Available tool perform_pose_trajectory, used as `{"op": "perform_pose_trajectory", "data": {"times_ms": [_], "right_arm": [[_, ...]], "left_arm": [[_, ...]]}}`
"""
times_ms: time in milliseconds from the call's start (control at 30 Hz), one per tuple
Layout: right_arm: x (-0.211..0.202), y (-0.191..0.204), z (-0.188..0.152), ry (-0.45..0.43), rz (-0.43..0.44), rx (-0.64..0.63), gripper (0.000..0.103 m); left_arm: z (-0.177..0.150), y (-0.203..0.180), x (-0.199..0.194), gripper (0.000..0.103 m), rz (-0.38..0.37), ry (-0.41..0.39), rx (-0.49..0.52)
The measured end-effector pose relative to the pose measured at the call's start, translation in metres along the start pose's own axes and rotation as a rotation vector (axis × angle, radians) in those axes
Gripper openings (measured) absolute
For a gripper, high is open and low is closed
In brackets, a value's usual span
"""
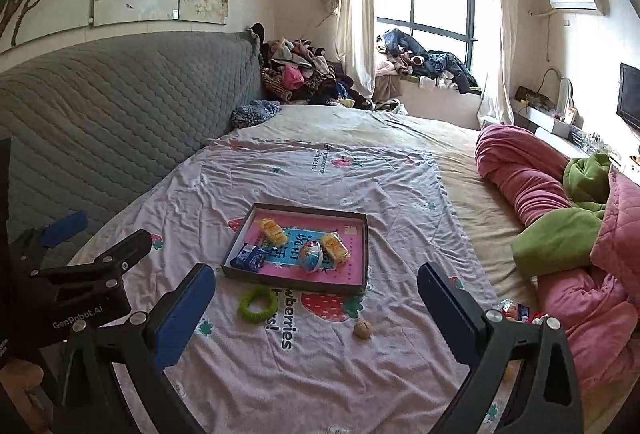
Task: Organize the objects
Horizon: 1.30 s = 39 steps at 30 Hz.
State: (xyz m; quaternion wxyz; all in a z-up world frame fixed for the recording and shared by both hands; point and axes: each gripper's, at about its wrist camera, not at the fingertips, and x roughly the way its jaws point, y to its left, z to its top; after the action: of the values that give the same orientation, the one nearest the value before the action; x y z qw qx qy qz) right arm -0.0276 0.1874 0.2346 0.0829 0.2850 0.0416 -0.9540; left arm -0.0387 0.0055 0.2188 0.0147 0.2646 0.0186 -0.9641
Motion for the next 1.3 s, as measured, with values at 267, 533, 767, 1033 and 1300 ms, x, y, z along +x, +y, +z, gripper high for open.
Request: {"op": "perform_pose_trajectory", "data": {"times_ms": [267,533,767,1033,1300], "right_arm": [[-0.017,0.002,-0.007,-0.004,-0.005,-0.002,0.102],[-0.024,-0.006,-0.025,0.014,-0.012,0.003,0.102],[-0.016,-0.021,-0.053,0.052,-0.031,0.020,0.102],[0.010,-0.031,-0.086,0.115,-0.056,0.012,0.102],[0.035,-0.031,-0.103,0.149,-0.045,0.000,0.102]], "left_arm": [[-0.005,0.000,-0.012,0.102,0.009,-0.003,0.003],[-0.019,-0.003,-0.016,0.102,0.001,0.012,0.012],[-0.043,-0.017,-0.008,0.102,-0.019,0.039,0.031],[-0.069,-0.023,0.014,0.102,-0.029,0.089,0.037],[-0.092,-0.028,0.035,0.102,-0.030,0.129,0.055]]}}
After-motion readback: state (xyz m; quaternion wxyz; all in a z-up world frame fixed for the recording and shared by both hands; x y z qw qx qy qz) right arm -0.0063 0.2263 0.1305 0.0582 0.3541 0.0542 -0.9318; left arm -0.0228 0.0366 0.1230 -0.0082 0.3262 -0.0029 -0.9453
